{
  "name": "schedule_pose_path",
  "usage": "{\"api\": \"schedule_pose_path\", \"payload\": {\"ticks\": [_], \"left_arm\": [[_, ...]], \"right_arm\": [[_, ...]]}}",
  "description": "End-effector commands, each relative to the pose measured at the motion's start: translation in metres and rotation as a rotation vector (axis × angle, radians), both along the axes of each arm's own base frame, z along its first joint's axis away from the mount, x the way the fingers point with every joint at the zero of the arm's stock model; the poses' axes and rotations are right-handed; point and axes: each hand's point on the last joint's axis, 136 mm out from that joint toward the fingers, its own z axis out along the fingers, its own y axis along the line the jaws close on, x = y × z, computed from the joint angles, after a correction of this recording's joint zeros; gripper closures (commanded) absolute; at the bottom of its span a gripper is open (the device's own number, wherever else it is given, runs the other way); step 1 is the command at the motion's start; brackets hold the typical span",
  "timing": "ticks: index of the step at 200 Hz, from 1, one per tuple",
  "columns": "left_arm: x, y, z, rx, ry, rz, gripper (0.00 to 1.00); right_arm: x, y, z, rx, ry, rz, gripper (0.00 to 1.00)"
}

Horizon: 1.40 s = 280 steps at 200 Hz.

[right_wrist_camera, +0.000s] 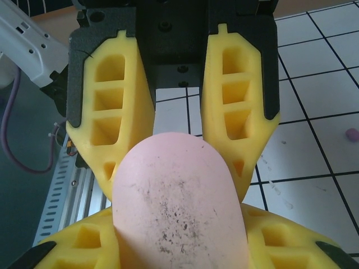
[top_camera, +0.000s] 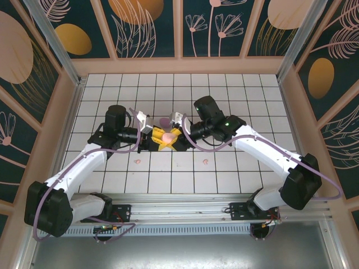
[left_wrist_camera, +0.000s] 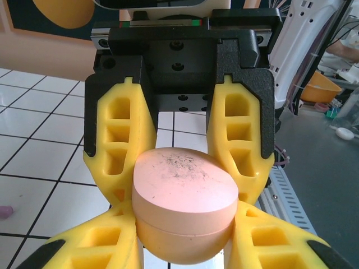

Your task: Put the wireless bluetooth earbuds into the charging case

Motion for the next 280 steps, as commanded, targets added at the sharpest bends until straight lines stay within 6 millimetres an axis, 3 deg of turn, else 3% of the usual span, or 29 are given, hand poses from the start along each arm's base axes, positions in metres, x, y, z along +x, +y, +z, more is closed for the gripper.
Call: {"api": "schedule_pose_path", "payload": {"ticks": [1, 32, 106, 119, 135, 156, 176, 217, 280], "left_arm": [[-0.002, 0.002, 0.001, -0.001, -0.054, 0.022, 0.71], [-0.003, 0.003, -0.003, 0.005, -0.059, 0.040, 0.63], [-0.001, 0.004, -0.012, 0.018, -0.045, 0.051, 0.59], [-0.001, 0.004, -0.014, 0.021, -0.038, 0.052, 0.62], [-0.001, 0.003, -0.015, 0.023, -0.028, 0.048, 0.74], [-0.002, 0.003, -0.015, 0.018, -0.022, 0.034, 0.87], [-0.003, 0.002, -0.013, 0.007, -0.026, 0.018, 0.94], [-0.007, 0.002, -0.013, -0.003, -0.023, -0.001, 0.98], [-0.006, 0.002, -0.015, 0.002, -0.029, 0.006, 0.99]], "right_arm": [[0.001, 0.004, 0.021, 0.039, -0.025, 0.005, 0.85], [-0.002, 0.004, 0.027, 0.059, -0.024, 0.016, 0.86], [-0.007, 0.008, 0.031, 0.075, -0.008, 0.033, 0.88], [-0.006, 0.008, 0.030, 0.074, -0.009, 0.031, 0.88], [-0.006, 0.009, 0.030, 0.074, -0.011, 0.026, 0.87], [-0.002, 0.008, 0.032, 0.078, -0.011, 0.000, 0.76], [0.006, 0.001, 0.037, 0.095, 0.003, -0.040, 0.68], [0.019, -0.013, 0.045, 0.133, 0.024, -0.085, 0.62], [0.021, -0.015, 0.052, 0.156, 0.055, -0.066, 0.46]]}}
